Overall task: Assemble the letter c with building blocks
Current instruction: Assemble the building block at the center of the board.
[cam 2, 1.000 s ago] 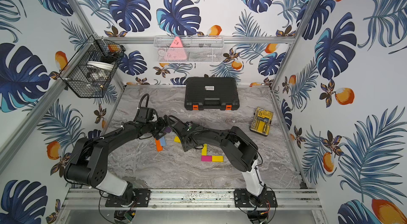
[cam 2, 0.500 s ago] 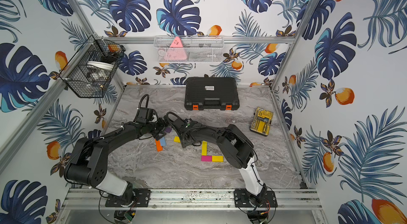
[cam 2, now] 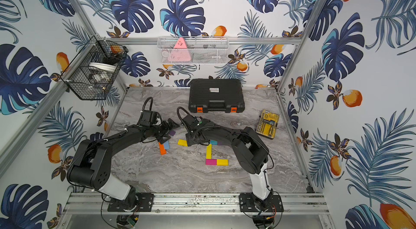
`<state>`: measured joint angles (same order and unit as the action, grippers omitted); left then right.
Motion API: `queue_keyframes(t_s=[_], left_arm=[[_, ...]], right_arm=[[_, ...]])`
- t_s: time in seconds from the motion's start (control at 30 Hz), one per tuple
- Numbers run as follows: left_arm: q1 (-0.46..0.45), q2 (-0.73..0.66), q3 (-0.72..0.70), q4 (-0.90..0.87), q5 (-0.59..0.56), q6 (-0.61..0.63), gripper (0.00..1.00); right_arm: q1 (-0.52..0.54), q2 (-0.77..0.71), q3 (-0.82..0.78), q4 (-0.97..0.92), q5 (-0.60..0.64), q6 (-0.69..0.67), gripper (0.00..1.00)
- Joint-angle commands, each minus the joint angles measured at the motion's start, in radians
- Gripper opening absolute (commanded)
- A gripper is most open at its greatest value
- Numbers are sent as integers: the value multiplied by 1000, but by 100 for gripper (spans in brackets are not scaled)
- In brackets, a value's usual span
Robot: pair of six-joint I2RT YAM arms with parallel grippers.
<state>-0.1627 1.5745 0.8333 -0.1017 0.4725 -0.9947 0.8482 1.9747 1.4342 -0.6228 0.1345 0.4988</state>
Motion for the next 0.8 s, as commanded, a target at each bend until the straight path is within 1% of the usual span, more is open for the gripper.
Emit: queue_keyframes(t_s=[0.0, 0.1, 0.2, 0.53, 0.77], left_arm=[[-11, 10, -9, 42, 14, -21, 99], [-23, 20, -14, 58, 18, -34, 99], [-27, 25, -13, 67, 17, -41, 99], [-28, 25, 4, 46, 6, -34, 99], [-28, 30, 4, 53, 7, -35, 99]], right_arm=[[-26, -5, -17, 44, -93, 60, 79], [-52, -1, -42, 81, -148, 91, 80], [-63, 6, -52, 102, -175, 103, 79], [-67, 47, -26, 125, -224, 116, 80], [-67, 38, -56, 177, -296, 144, 79]])
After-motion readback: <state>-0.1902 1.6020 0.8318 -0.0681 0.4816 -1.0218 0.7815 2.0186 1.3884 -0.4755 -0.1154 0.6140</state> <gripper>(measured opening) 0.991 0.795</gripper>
